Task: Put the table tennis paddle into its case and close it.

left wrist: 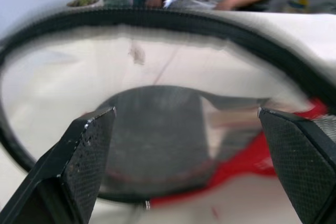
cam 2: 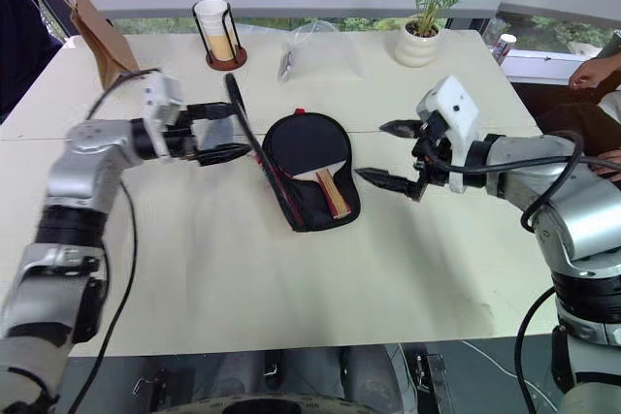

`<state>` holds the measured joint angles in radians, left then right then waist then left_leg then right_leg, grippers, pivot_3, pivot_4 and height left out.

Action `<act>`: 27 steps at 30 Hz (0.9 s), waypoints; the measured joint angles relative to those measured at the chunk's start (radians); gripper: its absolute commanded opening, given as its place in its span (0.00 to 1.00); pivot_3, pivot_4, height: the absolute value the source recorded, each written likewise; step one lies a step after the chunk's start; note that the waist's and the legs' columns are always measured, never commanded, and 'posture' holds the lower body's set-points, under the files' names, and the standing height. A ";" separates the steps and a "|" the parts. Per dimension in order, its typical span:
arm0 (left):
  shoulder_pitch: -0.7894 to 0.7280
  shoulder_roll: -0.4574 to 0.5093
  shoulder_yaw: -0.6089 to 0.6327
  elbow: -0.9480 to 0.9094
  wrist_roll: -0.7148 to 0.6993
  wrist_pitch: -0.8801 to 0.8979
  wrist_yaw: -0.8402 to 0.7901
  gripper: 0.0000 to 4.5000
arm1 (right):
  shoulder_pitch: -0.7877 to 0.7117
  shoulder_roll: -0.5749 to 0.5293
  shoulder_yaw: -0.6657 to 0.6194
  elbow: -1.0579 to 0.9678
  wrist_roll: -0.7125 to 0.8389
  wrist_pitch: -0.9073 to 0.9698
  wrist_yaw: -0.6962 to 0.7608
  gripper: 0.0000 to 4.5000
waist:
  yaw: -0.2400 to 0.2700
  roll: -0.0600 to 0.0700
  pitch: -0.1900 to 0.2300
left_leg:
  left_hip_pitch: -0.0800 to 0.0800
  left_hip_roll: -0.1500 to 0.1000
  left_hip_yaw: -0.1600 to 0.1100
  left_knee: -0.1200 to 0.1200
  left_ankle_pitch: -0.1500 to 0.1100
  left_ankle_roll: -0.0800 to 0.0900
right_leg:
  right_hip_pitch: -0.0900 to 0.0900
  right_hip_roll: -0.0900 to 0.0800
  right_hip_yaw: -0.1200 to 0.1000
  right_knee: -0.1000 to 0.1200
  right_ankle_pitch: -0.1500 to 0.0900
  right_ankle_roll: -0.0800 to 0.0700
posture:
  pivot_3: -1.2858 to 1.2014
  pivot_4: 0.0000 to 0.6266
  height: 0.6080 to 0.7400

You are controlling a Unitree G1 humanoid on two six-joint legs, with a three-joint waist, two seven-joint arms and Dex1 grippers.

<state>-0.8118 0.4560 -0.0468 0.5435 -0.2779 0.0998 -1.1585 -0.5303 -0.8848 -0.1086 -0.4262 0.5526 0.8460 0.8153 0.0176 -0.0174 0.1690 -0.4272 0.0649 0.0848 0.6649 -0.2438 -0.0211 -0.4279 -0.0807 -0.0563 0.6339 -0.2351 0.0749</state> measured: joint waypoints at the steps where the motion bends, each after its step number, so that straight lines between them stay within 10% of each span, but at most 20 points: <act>1: -0.019 -0.054 -0.025 0.056 0.033 -0.034 0.030 1.00 | -0.012 0.000 -0.011 0.000 0.001 0.000 -0.010 0.98 | 0.000 0.000 0.000 | 0.000 0.000 0.000 0.000 0.000 0.000 | 0.000 0.000 0.000 0.000 0.000 0.000 | 0.52 0.24 1.00; 14: -0.101 -0.182 -0.121 0.344 0.219 -0.256 0.130 1.00 | -0.032 0.103 0.049 0.024 0.064 0.228 -0.129 0.98 | -0.014 -0.001 0.001 | 0.000 0.001 -0.001 -0.001 -0.002 0.003 | -0.001 0.001 0.000 0.000 0.000 0.000 | 0.52 0.24 1.00; 27: 0.110 0.032 0.037 -0.305 -0.041 0.155 0.026 1.00 | -0.153 0.228 0.225 0.413 0.032 0.412 -0.140 0.98 | -0.014 0.000 0.000 | 0.000 0.001 -0.002 -0.001 -0.002 0.003 | -0.001 0.001 0.000 0.001 0.001 0.001 | 0.52 0.24 1.00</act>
<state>-0.7017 0.4880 -0.0098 0.2385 -0.3185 0.2553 -1.1329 -0.6833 -0.6565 0.1168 -0.0128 0.5847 1.2578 0.6758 0.0037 -0.0179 0.1693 -0.4276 0.0656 0.0832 0.6639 -0.2457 -0.0178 -0.4290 -0.0801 -0.0564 0.6347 -0.2345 0.0754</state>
